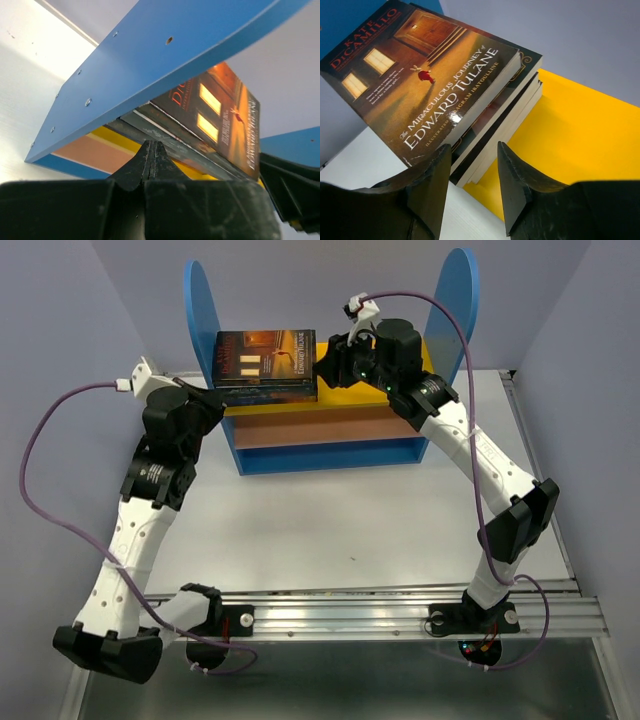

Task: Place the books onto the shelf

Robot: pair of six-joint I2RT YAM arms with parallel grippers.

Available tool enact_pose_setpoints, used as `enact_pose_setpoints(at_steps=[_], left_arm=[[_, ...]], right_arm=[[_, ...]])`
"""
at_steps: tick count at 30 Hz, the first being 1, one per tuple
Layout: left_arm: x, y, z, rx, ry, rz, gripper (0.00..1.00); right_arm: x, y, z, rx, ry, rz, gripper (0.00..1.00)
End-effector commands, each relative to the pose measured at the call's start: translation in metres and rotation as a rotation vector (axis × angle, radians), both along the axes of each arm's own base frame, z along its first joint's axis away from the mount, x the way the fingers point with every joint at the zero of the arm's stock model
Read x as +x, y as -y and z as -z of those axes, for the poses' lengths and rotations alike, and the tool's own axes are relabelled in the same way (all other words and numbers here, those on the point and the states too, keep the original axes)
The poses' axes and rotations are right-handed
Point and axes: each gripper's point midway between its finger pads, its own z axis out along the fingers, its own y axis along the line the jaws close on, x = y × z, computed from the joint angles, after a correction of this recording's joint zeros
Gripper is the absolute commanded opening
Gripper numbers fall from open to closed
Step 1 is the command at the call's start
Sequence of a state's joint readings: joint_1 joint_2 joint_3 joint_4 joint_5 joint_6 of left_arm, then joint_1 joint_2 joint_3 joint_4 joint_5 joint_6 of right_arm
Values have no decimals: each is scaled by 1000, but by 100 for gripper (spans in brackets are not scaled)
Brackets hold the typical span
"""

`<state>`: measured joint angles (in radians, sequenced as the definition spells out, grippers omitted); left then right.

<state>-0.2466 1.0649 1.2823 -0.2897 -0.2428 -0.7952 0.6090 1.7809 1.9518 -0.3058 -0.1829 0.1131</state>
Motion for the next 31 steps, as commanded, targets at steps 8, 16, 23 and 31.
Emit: enact_pose_setpoints(at_steps=[8,16,23,31], left_arm=[[-72,-32,-17,57,43,-53,99],[-123,-62,35,95,-39,-146,99],[-147,-78,61,78,-28,-213,99],[-142,-73,68,71,-46,-197,99]], right_arm=[[11,88,-21,50,33,478,100],[-86,192,65,100,-105,725,100],[-147,240,108,236,-159,797,100],[-153,253,127,182,-190,858,100]])
